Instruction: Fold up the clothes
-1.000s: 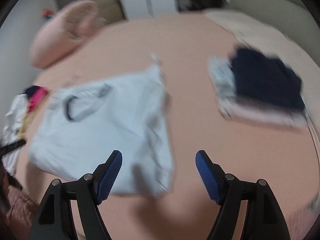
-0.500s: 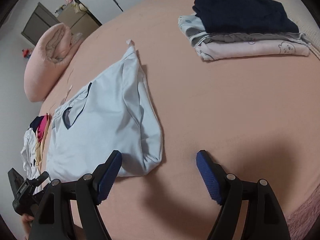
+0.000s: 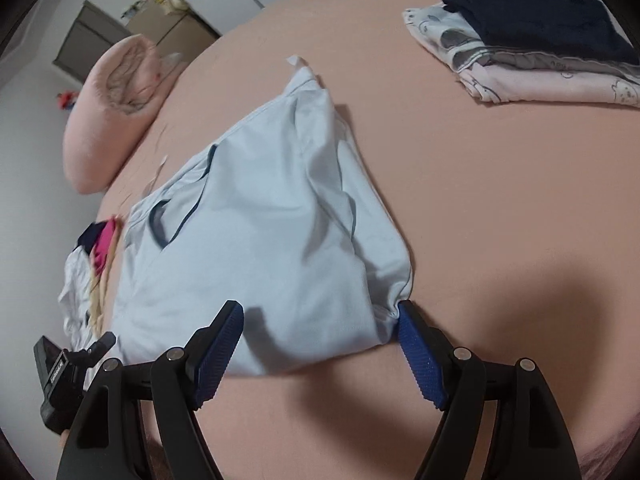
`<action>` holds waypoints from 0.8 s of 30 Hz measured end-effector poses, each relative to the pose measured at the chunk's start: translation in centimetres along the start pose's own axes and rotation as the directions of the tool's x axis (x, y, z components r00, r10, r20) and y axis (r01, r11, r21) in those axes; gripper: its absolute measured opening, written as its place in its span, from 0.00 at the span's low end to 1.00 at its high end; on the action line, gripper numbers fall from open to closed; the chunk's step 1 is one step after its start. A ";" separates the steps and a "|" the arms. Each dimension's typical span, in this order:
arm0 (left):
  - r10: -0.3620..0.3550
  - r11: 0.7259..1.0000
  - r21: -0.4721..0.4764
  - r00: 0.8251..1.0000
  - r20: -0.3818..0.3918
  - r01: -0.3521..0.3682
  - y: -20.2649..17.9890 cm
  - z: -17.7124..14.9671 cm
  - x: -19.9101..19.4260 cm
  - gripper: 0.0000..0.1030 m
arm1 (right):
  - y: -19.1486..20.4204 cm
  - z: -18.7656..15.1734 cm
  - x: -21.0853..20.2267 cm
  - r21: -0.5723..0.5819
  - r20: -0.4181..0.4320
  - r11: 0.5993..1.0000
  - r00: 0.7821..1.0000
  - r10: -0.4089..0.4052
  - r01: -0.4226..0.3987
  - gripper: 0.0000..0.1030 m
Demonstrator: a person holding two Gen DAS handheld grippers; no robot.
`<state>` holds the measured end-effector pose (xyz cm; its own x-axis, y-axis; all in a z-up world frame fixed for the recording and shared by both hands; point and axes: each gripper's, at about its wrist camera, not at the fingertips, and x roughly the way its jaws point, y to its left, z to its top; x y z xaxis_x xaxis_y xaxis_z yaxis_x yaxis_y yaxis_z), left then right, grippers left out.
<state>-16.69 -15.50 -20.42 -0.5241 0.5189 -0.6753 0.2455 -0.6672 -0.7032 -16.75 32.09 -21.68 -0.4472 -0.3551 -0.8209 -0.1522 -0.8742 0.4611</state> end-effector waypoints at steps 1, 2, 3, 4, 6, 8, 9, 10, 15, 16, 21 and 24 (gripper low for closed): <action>0.014 1.000 0.024 1.000 0.006 -0.014 -0.3 0.1 0.0 0.23 | 0.2 -0.1 -0.1 0.005 0.010 1.000 1.000 -0.013 0.013 0.76; 0.024 0.999 0.042 1.000 0.011 -0.024 -0.5 0.1 0.0 0.13 | 0.4 -0.3 -0.2 0.001 0.017 1.000 1.000 -0.018 0.017 0.76; 0.018 0.999 0.043 1.000 0.012 -0.019 -0.6 0.2 -0.1 0.13 | 0.5 -0.6 -0.3 0.001 0.020 1.000 1.000 0.001 -0.001 0.75; 0.011 0.999 0.040 1.000 0.012 -0.012 -0.7 0.3 -0.2 0.13 | 0.5 -0.9 -0.4 0.002 0.023 1.000 1.000 0.020 -0.020 0.74; -0.013 1.000 -0.001 1.000 0.005 0.013 -0.1 0.5 -0.3 0.14 | 0.0 -1.1 -0.7 0.057 0.027 0.996 0.997 0.068 -0.069 0.74; -0.022 0.998 -0.051 1.000 -0.009 0.022 0.9 0.6 0.1 0.20 | -0.4 -0.9 -0.5 0.095 0.033 0.992 0.996 0.079 -0.082 0.74; -0.031 0.997 -0.070 0.999 -0.017 0.030 1.2 0.9 0.6 0.23 | -0.6 -0.7 -0.3 0.110 0.035 0.991 0.996 0.079 -0.083 0.75; -0.040 0.996 -0.077 0.999 -0.020 0.039 1.2 1.2 0.9 0.24 | -0.6 -0.3 0.3 0.111 0.036 0.991 0.997 0.075 -0.079 0.77; 0.038 0.998 0.044 0.999 0.001 -0.038 -1.2 1.2 -0.5 0.13 | -0.3 0.7 -0.2 0.091 0.087 0.991 0.992 0.087 -0.095 0.30; 0.036 0.998 0.044 0.999 0.002 -0.036 -1.6 0.8 -1.0 0.12 | -0.3 0.8 -0.5 0.097 0.091 0.990 0.991 0.095 -0.104 0.30; 0.043 0.997 0.069 0.999 -0.015 -0.041 -2.9 -0.3 -2.8 0.12 | -1.3 -0.2 -2.4 0.100 0.098 0.987 0.989 0.114 -0.123 0.26; 0.039 0.997 0.062 0.998 -0.041 -0.036 -2.8 -1.4 -4.1 0.12 | -1.7 -0.8 -4.0 0.086 0.092 0.987 0.987 0.130 -0.137 0.26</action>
<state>-14.11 -15.06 -16.00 -0.4806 0.5138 -0.7106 0.2138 -0.7172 -0.6632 -13.94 34.71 -19.43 -0.5423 -0.4334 -0.7198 -0.1644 -0.7854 0.5968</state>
